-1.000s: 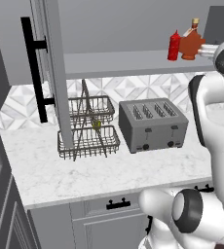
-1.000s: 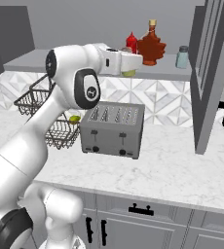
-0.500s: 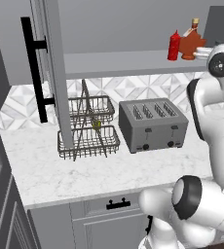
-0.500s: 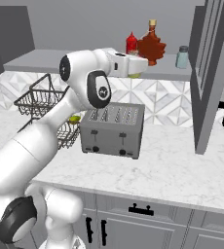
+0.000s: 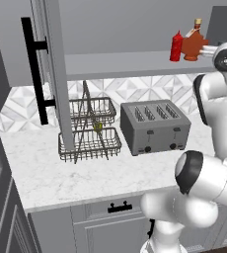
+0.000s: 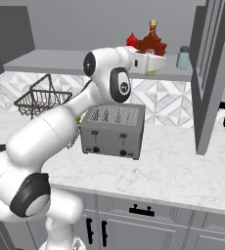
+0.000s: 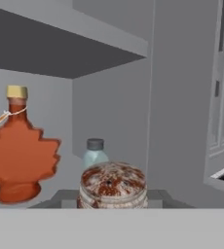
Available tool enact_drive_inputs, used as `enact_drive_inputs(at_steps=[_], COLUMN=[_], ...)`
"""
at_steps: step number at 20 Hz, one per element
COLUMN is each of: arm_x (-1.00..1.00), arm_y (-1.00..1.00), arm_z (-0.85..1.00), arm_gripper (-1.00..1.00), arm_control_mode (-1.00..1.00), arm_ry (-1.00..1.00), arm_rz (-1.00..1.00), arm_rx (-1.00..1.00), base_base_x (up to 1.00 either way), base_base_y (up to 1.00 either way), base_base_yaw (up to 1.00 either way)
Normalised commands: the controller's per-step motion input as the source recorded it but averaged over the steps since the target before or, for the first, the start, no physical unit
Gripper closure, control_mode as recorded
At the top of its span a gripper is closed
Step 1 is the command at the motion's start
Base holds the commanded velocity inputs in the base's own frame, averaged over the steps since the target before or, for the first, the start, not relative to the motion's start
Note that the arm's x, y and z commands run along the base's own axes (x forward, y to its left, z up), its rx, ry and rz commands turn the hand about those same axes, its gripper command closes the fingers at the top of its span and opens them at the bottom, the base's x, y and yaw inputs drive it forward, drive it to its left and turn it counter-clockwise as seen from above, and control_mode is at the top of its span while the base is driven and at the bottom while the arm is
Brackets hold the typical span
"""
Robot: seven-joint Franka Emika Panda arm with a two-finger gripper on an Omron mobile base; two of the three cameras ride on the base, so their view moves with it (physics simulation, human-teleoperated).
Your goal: Put the shaker and condiment bottle from the counter next to their counterparts in the cabinet.
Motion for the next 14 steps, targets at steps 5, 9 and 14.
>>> enact_drive_inputs(at_steps=[5,9,14], arm_x=[0.4,0.42,0.3], arm_y=[-0.01,-0.05,-0.17], arm_z=[0.0,0.0,-0.01], arm_gripper=[1.0,1.0,1.0], arm_control_mode=[-1.0,-1.0,-1.0], arm_ry=[0.0,0.0,0.0], arm_rz=[0.0,0.0,0.0], arm_rx=[0.0,0.0,0.0], base_base_x=[0.0,0.0,0.0], base_base_y=[0.0,0.0,0.0], base_base_yaw=[0.0,0.0,0.0])
